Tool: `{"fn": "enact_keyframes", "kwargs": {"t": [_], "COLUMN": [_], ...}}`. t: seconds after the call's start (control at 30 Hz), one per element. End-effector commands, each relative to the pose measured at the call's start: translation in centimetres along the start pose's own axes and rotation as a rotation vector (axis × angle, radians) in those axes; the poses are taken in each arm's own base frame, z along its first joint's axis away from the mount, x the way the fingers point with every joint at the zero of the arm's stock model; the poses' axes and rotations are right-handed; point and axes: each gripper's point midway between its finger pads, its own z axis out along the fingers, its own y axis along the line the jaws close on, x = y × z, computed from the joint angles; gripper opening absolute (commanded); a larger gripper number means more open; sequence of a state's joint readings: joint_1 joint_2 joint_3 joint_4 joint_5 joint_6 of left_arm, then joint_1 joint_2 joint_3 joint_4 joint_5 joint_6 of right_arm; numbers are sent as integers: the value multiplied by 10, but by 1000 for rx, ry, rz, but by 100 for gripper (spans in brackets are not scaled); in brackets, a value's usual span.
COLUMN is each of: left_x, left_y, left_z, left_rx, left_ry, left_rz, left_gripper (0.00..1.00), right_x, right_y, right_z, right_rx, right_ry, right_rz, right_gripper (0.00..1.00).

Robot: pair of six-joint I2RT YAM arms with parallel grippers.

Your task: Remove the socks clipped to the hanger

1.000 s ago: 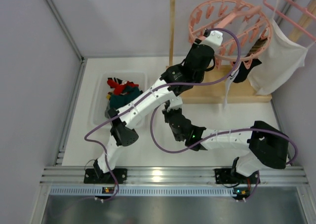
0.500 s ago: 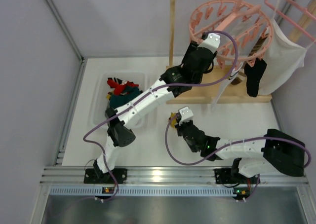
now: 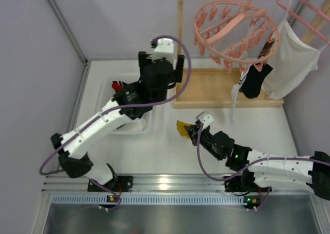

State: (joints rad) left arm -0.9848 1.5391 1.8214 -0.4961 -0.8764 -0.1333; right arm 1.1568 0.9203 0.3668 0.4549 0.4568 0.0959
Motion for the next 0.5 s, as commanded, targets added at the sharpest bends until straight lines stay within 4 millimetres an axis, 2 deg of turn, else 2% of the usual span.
{"fn": "enact_keyframes", "kwargs": {"t": [0.0,0.07,0.1,0.13,0.17,0.23,0.27,0.3,0.37,0.4,0.47], "left_x": [1,21,19,43,43,63,66,70,76,77,76], "left_y": [80,109,136,146,164,187,199,208,223,228,237], "left_z": [-35,-45,-57,-59,-72,-77,-88,-93,-108,-113,-125], "left_rx": [-183,-226,-255,-265,-276,-334,-343,-365,-390,-399,-399], "left_ry": [-42,0,-15,36,22,51,56,60,65,60,44], "left_rz": [-132,-170,-247,-218,-255,-261,-265,-270,-262,-269,-282], "left_gripper": [98,98,98,99,98,98,98,98,98,98,98], "right_x": [-45,-50,-69,-67,-72,-89,-93,-101,-106,-110,-109], "right_y": [18,32,39,52,56,75,81,95,108,122,132], "right_z": [7,15,20,27,33,50,57,72,89,107,127], "right_rx": [-103,-169,-192,-246,-267,-335,-351,-390,-433,-473,-492], "right_ry": [-52,-39,-70,-53,-59,-70,-66,-69,-61,-54,-43], "right_rz": [-25,-61,-55,-62,-92,-113,-119,-123,-125,-125,-121], "right_gripper": [0,0,0,0,0,0,0,0,0,0,0]}}
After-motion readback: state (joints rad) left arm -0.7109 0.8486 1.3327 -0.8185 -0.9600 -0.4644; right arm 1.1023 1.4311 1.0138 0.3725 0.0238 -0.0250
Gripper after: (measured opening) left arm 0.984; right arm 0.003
